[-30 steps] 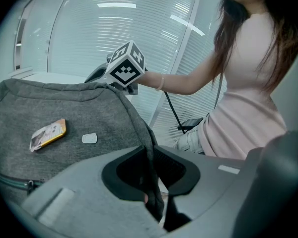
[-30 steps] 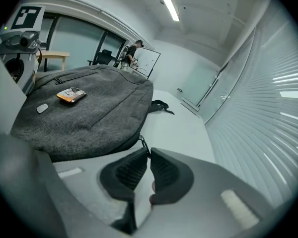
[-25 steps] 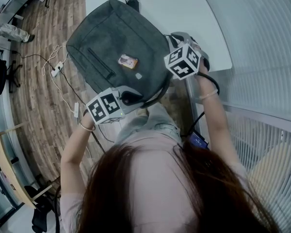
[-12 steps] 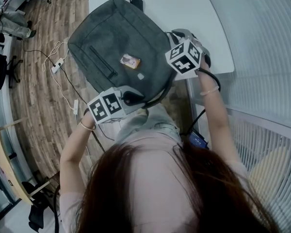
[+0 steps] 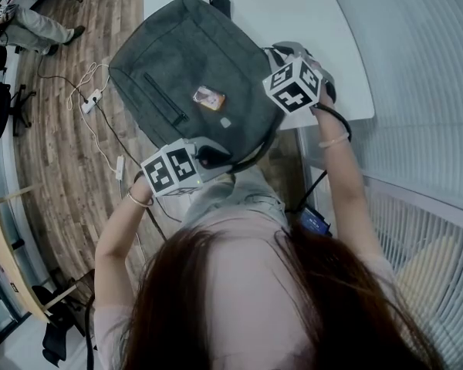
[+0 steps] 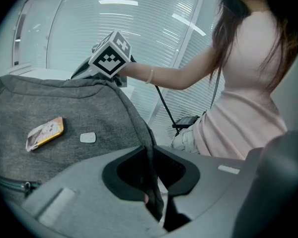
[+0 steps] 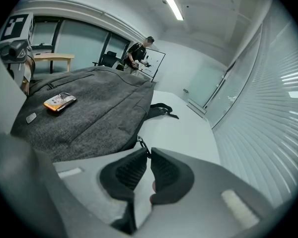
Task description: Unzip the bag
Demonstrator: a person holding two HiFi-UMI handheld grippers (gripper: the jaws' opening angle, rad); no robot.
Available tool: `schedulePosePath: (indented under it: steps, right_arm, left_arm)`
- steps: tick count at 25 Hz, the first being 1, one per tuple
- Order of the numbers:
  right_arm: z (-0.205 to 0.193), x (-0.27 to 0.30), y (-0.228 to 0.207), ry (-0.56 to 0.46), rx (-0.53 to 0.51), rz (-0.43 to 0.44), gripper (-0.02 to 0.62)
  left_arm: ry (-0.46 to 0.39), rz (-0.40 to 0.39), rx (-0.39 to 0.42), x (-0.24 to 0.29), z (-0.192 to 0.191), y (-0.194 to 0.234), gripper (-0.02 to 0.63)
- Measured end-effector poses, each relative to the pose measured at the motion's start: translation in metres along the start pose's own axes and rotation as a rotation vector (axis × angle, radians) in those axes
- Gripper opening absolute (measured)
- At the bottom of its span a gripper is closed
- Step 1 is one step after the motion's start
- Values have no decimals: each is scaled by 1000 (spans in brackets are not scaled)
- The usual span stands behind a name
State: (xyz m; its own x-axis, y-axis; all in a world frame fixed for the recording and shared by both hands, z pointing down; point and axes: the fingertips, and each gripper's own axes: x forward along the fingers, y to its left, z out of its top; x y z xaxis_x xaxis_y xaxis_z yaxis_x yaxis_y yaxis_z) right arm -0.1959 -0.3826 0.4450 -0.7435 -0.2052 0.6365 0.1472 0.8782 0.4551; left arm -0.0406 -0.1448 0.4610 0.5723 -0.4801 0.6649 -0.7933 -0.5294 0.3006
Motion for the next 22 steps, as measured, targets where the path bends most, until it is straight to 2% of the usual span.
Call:
schedulePosePath:
  steps: [14,22]
  right_arm:
    - [9,14,-5,10,-18,36,28]
    - [7,16,-7,-3,-2,46,35]
  left_arm:
    - [17,-14,-21,6,1,2,55]
    - [-3,-18,-46,7,6,2,55]
